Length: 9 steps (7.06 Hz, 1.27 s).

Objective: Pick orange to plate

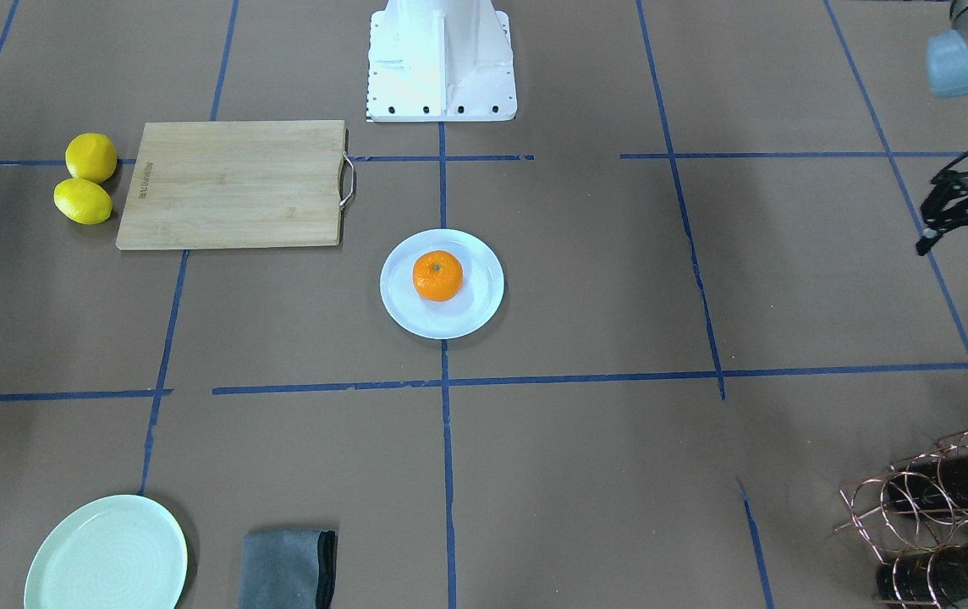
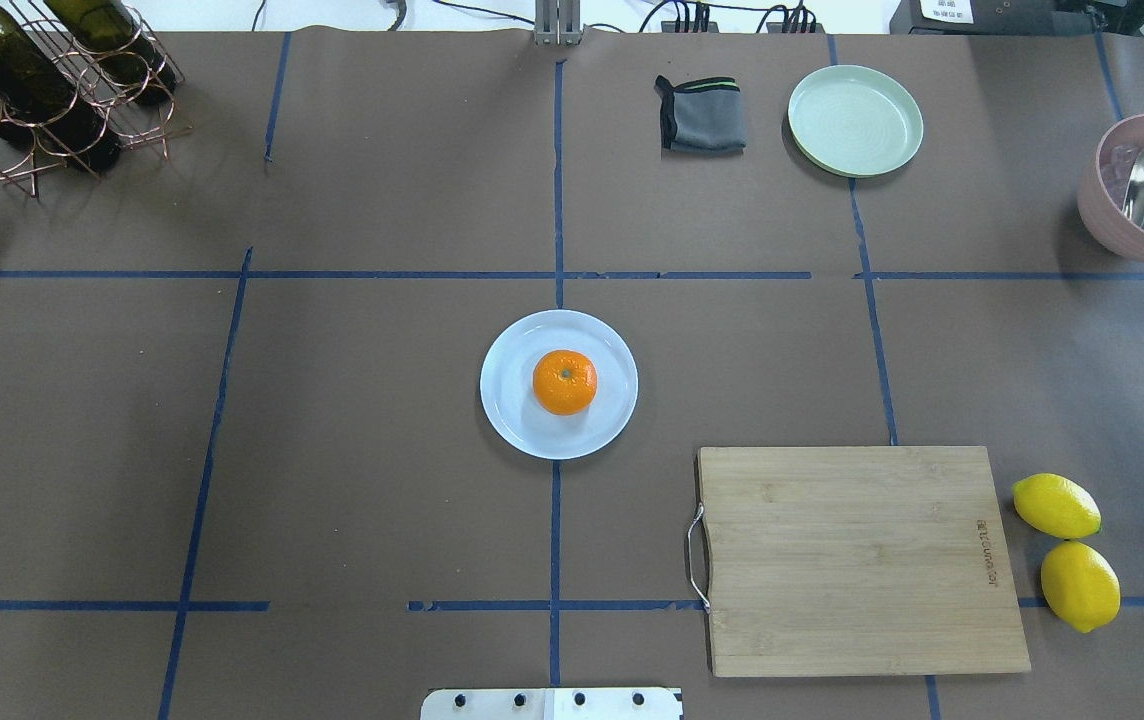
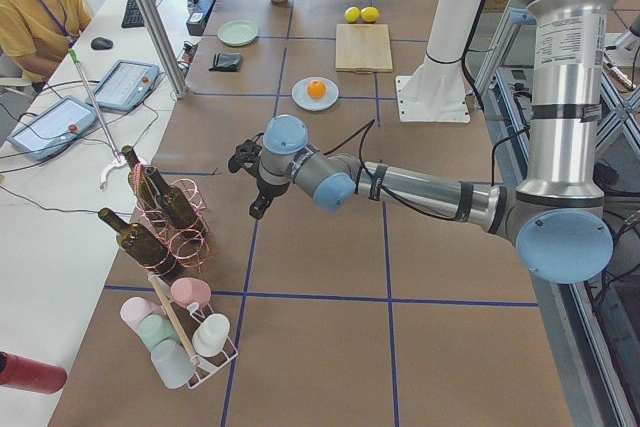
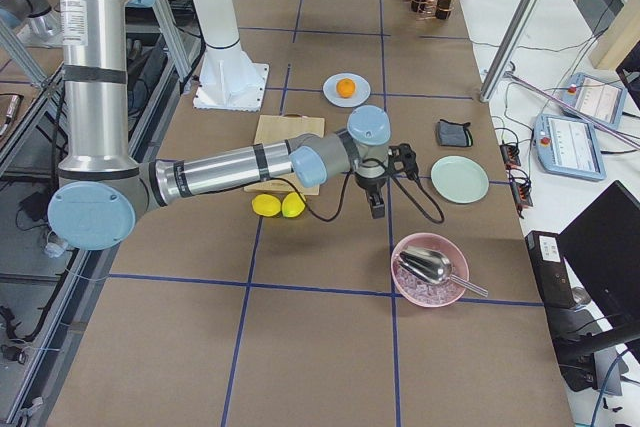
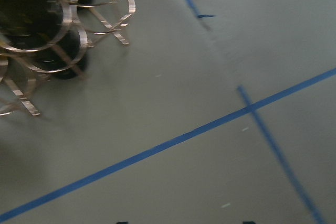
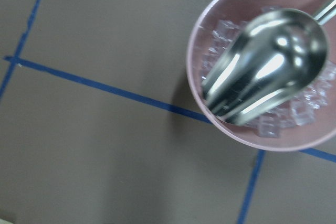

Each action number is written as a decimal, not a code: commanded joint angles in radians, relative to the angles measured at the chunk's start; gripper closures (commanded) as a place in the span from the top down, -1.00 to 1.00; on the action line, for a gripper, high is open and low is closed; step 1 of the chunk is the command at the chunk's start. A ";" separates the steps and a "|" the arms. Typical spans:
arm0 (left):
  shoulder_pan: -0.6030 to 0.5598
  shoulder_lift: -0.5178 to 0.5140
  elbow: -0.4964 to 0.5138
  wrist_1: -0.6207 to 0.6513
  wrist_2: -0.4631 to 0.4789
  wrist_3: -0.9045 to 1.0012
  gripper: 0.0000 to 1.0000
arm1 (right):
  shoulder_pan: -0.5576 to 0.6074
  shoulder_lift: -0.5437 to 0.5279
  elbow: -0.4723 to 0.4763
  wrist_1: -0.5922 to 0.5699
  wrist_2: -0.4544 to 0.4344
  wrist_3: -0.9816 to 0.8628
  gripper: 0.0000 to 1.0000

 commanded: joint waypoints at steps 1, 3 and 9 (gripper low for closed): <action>-0.165 -0.011 0.008 0.320 -0.058 0.264 0.57 | 0.150 0.010 -0.029 -0.245 -0.003 -0.365 1.00; -0.165 -0.001 0.002 0.368 -0.058 0.265 0.63 | 0.154 0.051 -0.026 -0.343 0.005 -0.375 1.00; -0.157 -0.042 -0.041 0.572 -0.046 0.265 1.00 | 0.154 0.091 -0.030 -0.462 0.018 -0.364 1.00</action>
